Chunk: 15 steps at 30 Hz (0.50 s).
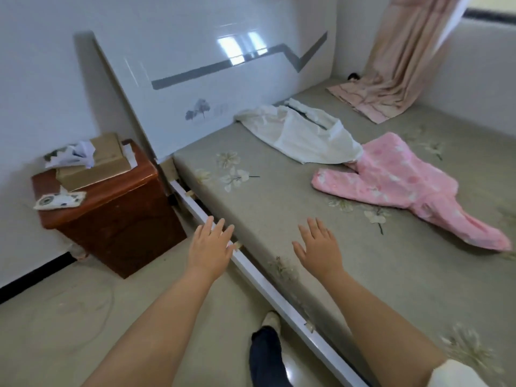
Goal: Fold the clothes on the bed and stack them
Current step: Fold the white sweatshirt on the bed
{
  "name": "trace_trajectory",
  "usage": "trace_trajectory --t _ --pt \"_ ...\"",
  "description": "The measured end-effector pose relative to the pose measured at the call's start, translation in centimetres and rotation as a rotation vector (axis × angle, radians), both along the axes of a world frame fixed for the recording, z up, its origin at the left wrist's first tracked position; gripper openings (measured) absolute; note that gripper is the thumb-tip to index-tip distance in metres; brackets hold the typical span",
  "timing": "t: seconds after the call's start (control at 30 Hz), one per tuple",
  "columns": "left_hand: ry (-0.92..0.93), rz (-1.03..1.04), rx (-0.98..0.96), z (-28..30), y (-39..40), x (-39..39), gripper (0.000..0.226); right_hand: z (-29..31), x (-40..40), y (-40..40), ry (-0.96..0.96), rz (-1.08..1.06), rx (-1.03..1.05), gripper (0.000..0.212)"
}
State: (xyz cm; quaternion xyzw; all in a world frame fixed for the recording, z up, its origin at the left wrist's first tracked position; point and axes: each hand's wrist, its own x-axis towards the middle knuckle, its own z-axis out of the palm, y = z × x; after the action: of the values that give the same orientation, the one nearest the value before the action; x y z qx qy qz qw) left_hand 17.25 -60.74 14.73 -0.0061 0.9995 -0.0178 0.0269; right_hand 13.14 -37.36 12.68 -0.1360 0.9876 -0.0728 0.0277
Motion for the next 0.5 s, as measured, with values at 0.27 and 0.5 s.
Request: trace_trajectory --t 0.27,0.5 --pt "-0.074 -0.162 -0.046 -1.3 -2.2 -22.0 0.050 -2.1 -18.9 -1.4 -0.026 -0.195 -0.123 0.051" --pt "-0.130 -0.313 0.004 -4.8 -4.6 -39.1 0.050 -4.6 -31.8 -4.2 -0.030 -0.340 -0.145 0.045"
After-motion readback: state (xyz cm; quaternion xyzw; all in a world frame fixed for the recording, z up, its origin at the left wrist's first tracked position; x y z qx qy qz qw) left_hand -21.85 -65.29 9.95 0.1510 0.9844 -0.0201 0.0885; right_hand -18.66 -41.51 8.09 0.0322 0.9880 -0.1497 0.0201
